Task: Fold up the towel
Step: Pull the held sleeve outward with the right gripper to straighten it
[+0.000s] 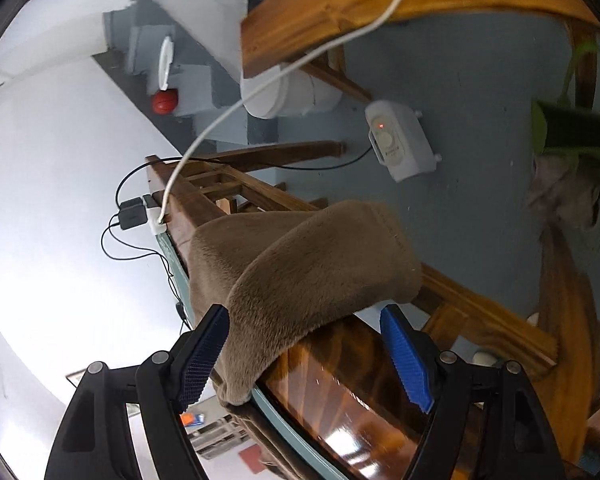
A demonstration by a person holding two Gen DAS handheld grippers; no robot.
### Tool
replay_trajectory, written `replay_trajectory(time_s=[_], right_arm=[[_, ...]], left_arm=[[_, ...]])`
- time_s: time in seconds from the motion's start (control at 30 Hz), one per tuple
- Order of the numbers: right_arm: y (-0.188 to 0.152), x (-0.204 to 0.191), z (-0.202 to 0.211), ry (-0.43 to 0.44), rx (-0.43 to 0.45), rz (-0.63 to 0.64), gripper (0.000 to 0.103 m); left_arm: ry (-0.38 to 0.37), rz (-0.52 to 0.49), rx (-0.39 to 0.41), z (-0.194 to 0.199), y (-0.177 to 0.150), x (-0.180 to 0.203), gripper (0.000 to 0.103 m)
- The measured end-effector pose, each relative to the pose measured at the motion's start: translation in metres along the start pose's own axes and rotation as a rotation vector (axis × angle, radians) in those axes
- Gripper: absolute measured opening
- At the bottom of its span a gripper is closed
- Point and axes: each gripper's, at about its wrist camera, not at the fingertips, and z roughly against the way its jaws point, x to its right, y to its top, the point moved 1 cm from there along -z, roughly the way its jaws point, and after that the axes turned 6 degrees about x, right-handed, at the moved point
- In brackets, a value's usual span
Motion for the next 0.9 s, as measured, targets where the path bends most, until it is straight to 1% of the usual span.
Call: replay_trajectory(time_s=[0.2, 0.33, 0.4, 0.43, 0.47, 0.53, 0.57, 0.67, 0.73, 0.83, 0.9], right_arm=[[0.005, 0.002, -0.016, 0.038, -0.004, -0.059, 0.080], [0.009, 0.000, -0.018, 0.073, 0.043, -0.060, 0.079], [0.010, -0.002, -0.019, 0.097, 0.065, -0.058, 0.064], [0.010, -0.002, -0.019, 0.110, 0.075, -0.058, 0.047], [0.011, -0.003, -0.020, 0.123, 0.086, -0.058, 0.036], [0.010, -0.006, -0.019, 0.136, 0.113, -0.052, 0.029], [0.010, -0.008, -0.018, 0.136, 0.132, -0.041, 0.023], [0.007, -0.022, -0.008, 0.138, 0.195, 0.009, 0.019], [0.003, -0.037, 0.001, 0.145, 0.237, 0.058, 0.019], [-0.009, -0.079, 0.020, 0.178, 0.295, 0.187, 0.019], [-0.031, -0.123, 0.030, 0.202, 0.323, 0.331, 0.019]], left_arm=[[0.018, 0.030, 0.002, 0.004, 0.001, -0.012, 0.079], [0.019, 0.040, -0.002, 0.003, 0.002, -0.013, 0.079], [0.019, 0.040, -0.003, 0.003, 0.002, -0.013, 0.079], [0.020, 0.040, -0.003, 0.003, 0.003, -0.013, 0.079], [0.021, 0.041, -0.003, 0.003, 0.003, -0.013, 0.079], [0.021, 0.042, -0.003, 0.004, 0.004, -0.013, 0.079], [0.022, 0.044, -0.003, 0.005, 0.004, -0.014, 0.079], [0.023, 0.048, -0.003, 0.007, 0.005, -0.016, 0.079], [0.024, 0.050, -0.003, 0.008, 0.006, -0.018, 0.079], [0.023, 0.051, -0.001, 0.009, 0.008, -0.021, 0.079], [0.019, 0.050, 0.000, 0.010, 0.010, -0.022, 0.079]])
